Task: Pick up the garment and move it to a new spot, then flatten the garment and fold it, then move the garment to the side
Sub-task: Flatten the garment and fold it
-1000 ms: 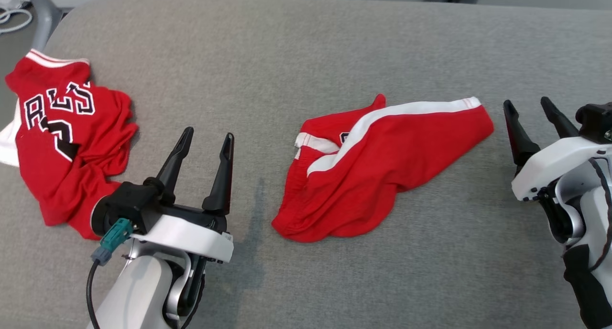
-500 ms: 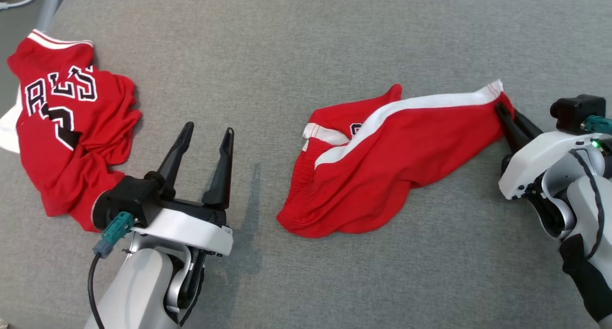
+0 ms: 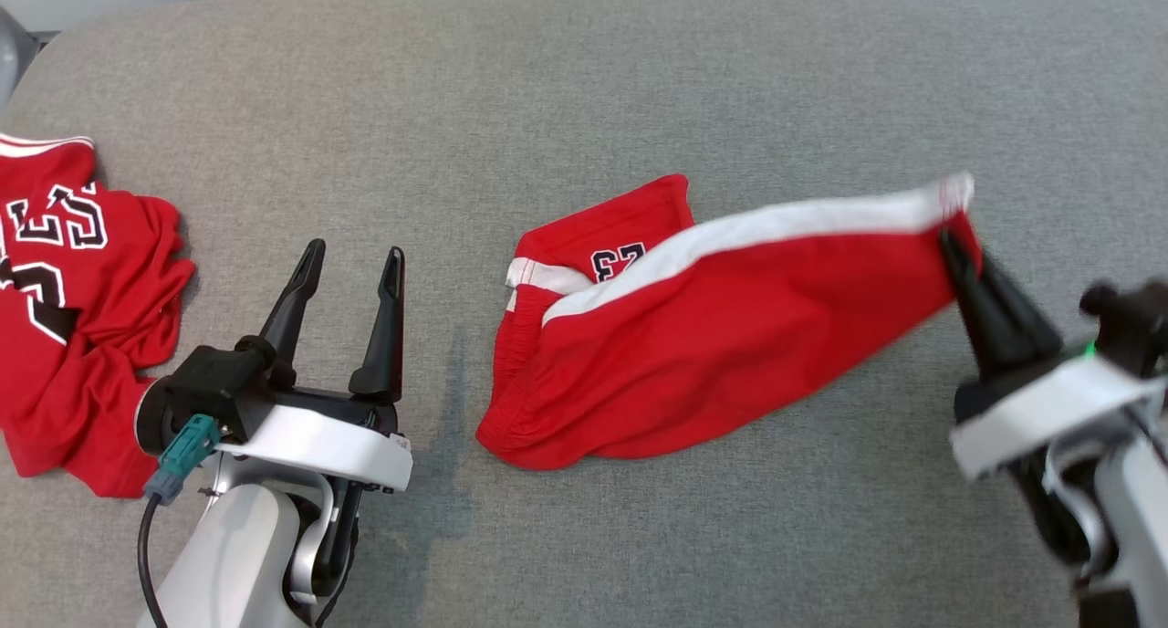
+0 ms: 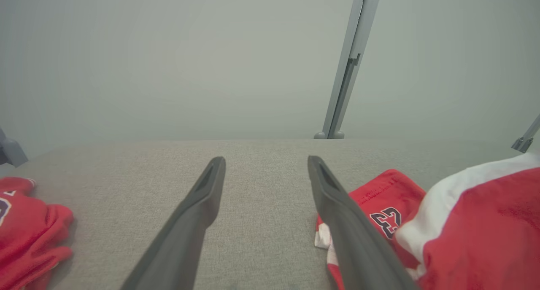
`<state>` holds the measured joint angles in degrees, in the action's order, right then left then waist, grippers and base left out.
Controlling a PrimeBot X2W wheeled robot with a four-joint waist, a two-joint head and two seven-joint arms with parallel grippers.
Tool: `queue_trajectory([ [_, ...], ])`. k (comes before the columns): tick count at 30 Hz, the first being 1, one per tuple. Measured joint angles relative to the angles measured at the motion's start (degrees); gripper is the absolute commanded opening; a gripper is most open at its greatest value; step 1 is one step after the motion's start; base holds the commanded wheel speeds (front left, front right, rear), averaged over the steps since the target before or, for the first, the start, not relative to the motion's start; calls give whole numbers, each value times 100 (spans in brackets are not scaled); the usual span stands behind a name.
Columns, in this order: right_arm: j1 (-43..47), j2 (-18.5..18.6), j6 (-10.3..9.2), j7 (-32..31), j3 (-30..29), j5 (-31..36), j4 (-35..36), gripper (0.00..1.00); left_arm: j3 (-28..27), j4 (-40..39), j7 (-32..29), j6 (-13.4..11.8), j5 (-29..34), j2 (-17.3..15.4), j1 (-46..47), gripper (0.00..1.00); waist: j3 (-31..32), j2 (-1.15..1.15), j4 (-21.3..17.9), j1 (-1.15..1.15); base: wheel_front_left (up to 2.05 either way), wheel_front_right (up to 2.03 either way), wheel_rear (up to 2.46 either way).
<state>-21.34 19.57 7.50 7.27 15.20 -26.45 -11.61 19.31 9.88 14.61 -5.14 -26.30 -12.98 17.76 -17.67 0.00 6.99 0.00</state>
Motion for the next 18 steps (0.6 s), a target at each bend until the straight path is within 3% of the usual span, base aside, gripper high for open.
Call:
queue_trajectory([
  [6, 1157, -463, 0, -316, -460, 183, 185, 0, -3, -24, -45, -48, -58, -2, -130, 100, 49, 0, -88, 0, 0, 0, 0],
  [13, 1244, -713, 0, -260, -631, 229, -474, 0, -9, -30, -74, -99, -108, -19, -235, 100, 124, 0, -127, 0, 0, 0, 0],
  [14, 1225, -731, 0, -234, -634, 229, -556, 6, -7, -31, -75, -107, -114, -19, -236, 100, 143, 0, -127, 0, 0, 0, 0],
  [16, 1162, -767, 0, -189, -656, 230, -678, 77, -4, -35, -80, -123, -115, -31, -260, 100, 180, 0, -126, 0, 0, 0, 0],
  [17, 1134, -788, 0, -156, -692, 241, -738, 100, 1, -37, -81, -136, -115, -33, -296, 100, 209, 0, -127, 0, 0, 0, 0],
  [18, 1126, -812, 0, -118, -738, 258, -776, 100, 9, -42, -87, -149, -115, -37, -337, 100, 240, 0, -130, 0, 0, 0, 0],
])
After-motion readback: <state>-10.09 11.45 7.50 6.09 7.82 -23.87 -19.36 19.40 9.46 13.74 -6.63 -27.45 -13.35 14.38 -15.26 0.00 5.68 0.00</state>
